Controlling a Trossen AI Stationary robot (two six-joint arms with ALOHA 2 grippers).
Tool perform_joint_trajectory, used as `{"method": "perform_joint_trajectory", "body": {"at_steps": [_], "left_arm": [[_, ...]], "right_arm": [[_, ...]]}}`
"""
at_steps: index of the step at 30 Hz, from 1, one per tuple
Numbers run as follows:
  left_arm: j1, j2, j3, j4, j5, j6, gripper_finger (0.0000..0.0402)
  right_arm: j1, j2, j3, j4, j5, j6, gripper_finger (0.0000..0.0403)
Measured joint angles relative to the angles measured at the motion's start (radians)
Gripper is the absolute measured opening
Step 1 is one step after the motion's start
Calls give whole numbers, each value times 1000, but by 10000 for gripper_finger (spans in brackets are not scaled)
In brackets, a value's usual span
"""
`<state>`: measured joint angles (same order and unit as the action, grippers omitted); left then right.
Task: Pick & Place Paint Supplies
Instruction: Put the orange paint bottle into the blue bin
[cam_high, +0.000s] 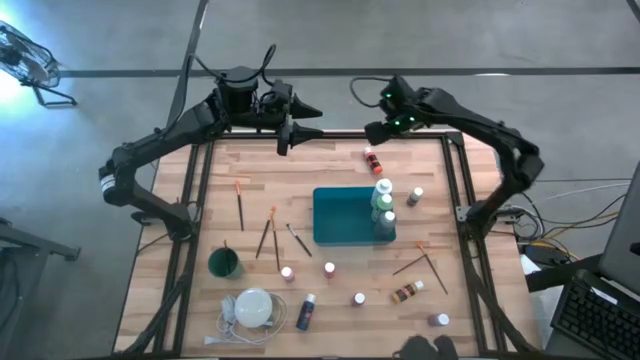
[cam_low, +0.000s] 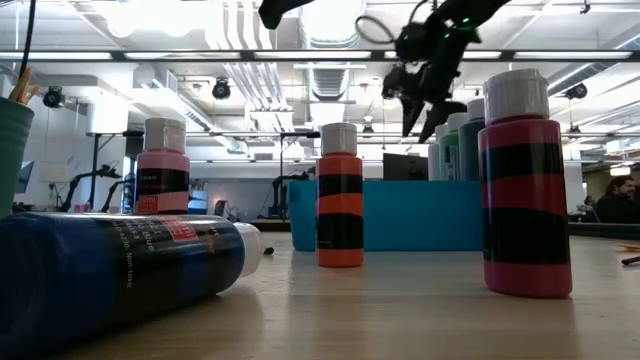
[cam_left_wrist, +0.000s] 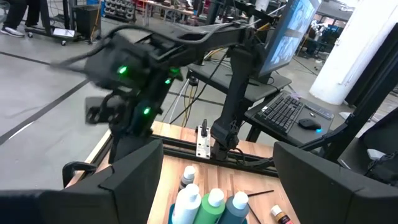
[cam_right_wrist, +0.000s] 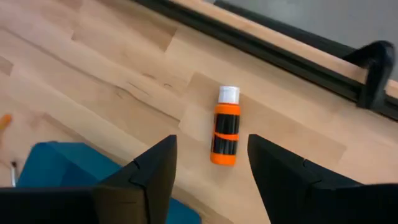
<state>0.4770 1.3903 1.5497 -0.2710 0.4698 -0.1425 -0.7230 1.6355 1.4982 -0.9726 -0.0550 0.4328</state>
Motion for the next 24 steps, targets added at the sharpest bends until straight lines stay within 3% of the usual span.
{"method": "perform_joint_trajectory", "body": {"at_steps": [8,24], "left_arm": [[0,0,0,0,0,0,310],[1,0,0,0,0,0,310]], "right_arm": [[13,146,68,-18,-28,-39,214],[31,203,-6,29,32,-20,213]]}}
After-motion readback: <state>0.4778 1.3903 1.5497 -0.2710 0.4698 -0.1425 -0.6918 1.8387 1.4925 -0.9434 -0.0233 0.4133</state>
